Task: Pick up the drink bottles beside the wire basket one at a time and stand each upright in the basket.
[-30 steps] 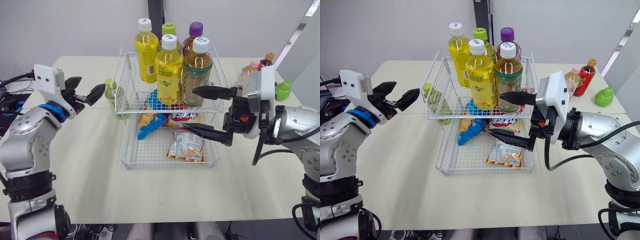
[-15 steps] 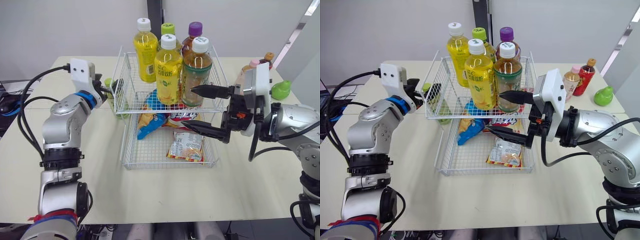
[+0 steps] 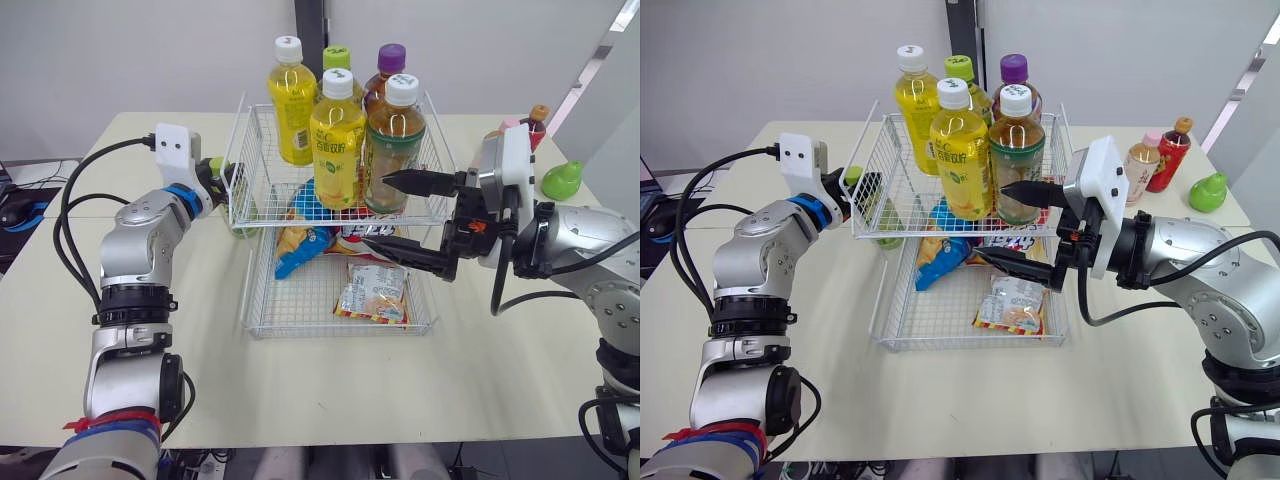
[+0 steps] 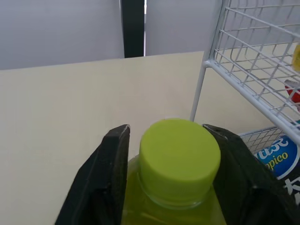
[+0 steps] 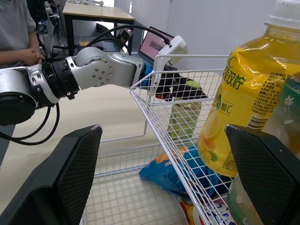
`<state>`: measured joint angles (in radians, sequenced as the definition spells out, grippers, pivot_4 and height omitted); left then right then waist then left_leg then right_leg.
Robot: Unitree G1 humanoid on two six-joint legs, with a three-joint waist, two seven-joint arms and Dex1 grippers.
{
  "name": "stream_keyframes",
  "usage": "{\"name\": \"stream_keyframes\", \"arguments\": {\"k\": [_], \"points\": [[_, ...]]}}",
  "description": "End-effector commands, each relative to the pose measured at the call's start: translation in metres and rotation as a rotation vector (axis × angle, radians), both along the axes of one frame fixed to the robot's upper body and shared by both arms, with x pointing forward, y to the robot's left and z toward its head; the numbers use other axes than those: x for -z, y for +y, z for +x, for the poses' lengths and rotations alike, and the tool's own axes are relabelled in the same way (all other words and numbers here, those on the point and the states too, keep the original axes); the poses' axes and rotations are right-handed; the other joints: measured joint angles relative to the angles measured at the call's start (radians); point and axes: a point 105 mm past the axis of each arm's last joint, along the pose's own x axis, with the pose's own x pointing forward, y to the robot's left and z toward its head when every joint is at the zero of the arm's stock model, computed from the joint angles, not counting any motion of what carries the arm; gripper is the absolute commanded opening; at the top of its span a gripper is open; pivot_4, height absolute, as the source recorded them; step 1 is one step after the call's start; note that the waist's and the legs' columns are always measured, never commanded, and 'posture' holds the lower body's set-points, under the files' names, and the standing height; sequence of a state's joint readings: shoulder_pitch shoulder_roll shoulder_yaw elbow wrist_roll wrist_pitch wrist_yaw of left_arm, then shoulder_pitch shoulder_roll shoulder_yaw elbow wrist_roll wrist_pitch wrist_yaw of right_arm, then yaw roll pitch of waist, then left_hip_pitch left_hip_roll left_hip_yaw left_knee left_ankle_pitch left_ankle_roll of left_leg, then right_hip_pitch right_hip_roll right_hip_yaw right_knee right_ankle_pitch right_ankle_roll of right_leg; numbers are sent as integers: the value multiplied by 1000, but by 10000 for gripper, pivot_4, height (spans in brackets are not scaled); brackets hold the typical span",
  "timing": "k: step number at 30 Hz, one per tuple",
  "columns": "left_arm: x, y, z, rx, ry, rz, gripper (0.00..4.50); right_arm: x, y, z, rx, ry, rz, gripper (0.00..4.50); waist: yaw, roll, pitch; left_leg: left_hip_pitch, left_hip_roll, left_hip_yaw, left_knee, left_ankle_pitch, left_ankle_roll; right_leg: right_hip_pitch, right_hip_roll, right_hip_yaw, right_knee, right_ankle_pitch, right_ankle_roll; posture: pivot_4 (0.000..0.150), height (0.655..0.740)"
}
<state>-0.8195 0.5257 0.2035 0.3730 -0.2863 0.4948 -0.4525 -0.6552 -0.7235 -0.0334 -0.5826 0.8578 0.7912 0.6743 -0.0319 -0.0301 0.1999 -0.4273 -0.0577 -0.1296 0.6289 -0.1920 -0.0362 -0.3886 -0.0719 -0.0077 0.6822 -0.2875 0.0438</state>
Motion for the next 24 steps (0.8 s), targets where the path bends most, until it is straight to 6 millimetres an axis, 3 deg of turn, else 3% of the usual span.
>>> {"name": "stream_keyframes", "arguments": {"k": [1,10,18,24], "points": [[-10,0,-2,13,-33,3,13814,-11,-1,-2,-2,-58,7,45000,1,0,0,0,0,0,0,0,0,0,0,0,0,0,0,1500,7400],[-20,1,-15,35,-58,23,13791,-12,-5,0,28,-73,3,45000,0,0,0,0,0,0,0,0,0,0,0,0,0,0,0,1500,7400],[-49,12,-44,79,-85,104,13791,-18,-7,2,47,-99,32,45000,-1,0,0,0,1,0,0,0,0,-1,0,0,0,0,0,1500,7400],[-86,23,-73,138,-82,160,13791,-27,-7,3,51,-149,58,45000,-2,0,0,-2,0,0,0,0,0,-1,0,0,-1,0,0,1500,7400]]}}
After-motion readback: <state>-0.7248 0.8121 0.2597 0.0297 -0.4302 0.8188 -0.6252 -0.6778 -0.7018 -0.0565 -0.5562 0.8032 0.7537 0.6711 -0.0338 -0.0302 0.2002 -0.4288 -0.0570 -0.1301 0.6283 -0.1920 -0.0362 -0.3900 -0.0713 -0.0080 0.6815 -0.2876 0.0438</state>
